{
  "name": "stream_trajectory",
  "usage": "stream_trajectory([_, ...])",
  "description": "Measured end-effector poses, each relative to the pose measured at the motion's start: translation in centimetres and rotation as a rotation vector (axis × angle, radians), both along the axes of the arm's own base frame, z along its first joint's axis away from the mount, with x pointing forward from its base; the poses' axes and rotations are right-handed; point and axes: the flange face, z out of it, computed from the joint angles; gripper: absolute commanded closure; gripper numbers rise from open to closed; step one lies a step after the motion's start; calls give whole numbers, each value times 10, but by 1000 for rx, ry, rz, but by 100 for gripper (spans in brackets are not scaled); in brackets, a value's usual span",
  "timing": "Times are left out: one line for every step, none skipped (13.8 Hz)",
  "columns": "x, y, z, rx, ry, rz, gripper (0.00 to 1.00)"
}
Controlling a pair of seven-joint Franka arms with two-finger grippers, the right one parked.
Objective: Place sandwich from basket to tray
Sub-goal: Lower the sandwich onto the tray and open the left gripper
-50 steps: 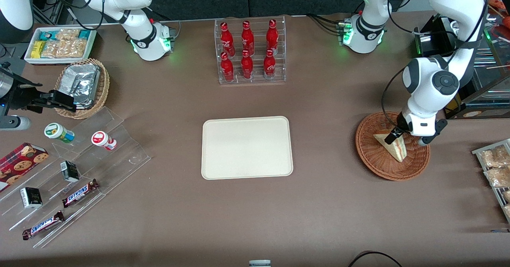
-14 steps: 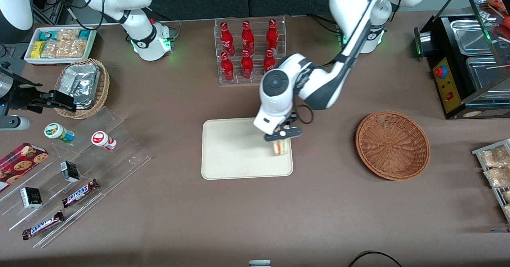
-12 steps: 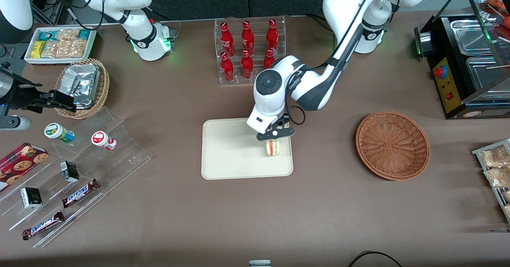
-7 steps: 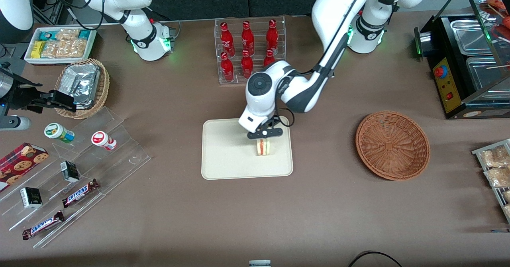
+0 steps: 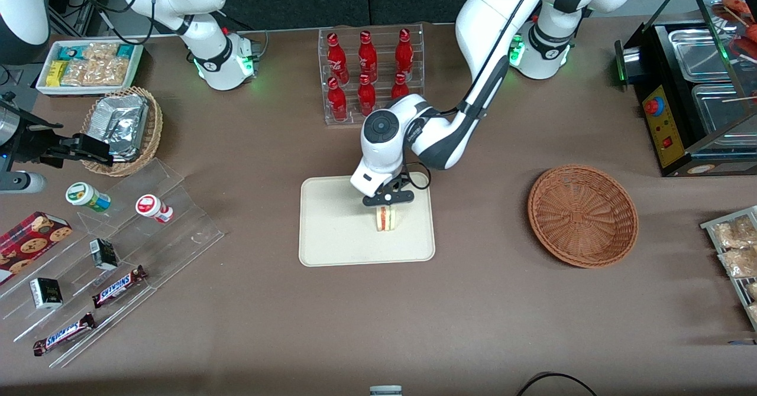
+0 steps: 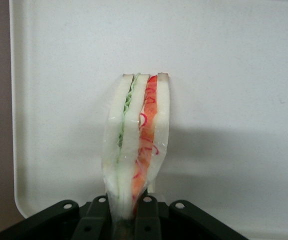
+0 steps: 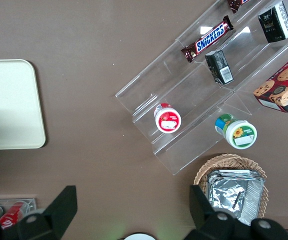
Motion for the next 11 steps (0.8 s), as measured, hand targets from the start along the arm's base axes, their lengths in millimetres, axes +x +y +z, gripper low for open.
stream_trajectory([2, 1, 0, 1, -1, 3, 3])
stream_trajectory([2, 2, 0, 2, -2, 4, 0])
stream_trajectory([3, 2, 0, 2, -3, 5, 0])
stream_trajectory([4, 3, 1, 1, -5, 6, 0])
stream_trajectory([6, 3, 3, 0, -8, 8, 0])
stream_trajectory([8, 3, 7, 0, -11, 11, 0])
stream_trajectory([11, 5, 14, 6, -11, 16, 0])
stream_trajectory([16, 8, 26, 14, -14, 26, 0])
stream_trajectory([22, 13, 44, 20, -21, 40, 0])
stream_trajectory([28, 21, 66, 29, -28, 55, 0])
stream_trajectory([33, 31, 91, 44, -30, 71, 0])
